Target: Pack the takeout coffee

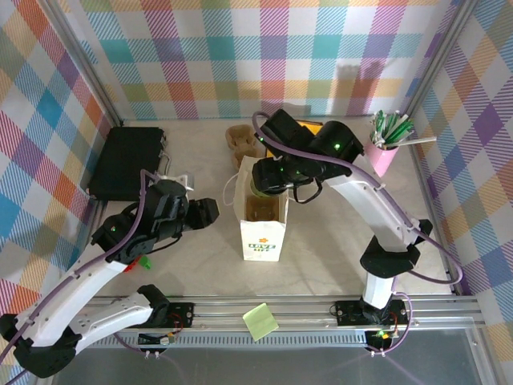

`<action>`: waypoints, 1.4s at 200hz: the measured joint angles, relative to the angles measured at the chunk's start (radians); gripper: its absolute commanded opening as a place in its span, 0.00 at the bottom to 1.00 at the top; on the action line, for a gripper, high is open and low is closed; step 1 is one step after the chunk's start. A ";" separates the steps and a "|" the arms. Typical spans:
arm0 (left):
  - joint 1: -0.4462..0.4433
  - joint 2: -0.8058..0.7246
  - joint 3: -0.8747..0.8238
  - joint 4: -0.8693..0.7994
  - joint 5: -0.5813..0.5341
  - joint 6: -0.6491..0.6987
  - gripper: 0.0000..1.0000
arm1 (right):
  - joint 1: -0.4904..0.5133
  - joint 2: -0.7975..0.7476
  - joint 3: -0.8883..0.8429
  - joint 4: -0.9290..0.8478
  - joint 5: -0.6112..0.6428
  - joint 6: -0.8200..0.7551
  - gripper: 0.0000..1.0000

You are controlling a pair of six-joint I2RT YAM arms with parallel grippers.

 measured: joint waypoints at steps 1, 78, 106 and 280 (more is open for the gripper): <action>0.000 -0.002 -0.003 0.000 0.001 0.000 0.45 | 0.001 0.000 -0.003 0.000 0.000 0.002 0.65; -0.020 -0.095 -0.313 0.150 0.149 0.030 0.39 | 0.023 0.009 -0.122 0.000 -0.026 0.051 0.66; -0.057 -0.071 -0.406 0.270 0.174 0.026 0.37 | 0.023 0.028 -0.147 0.000 -0.043 0.057 0.66; -0.398 0.286 -0.519 0.862 -0.009 0.001 0.32 | -0.010 0.041 -0.266 0.000 -0.084 0.078 0.65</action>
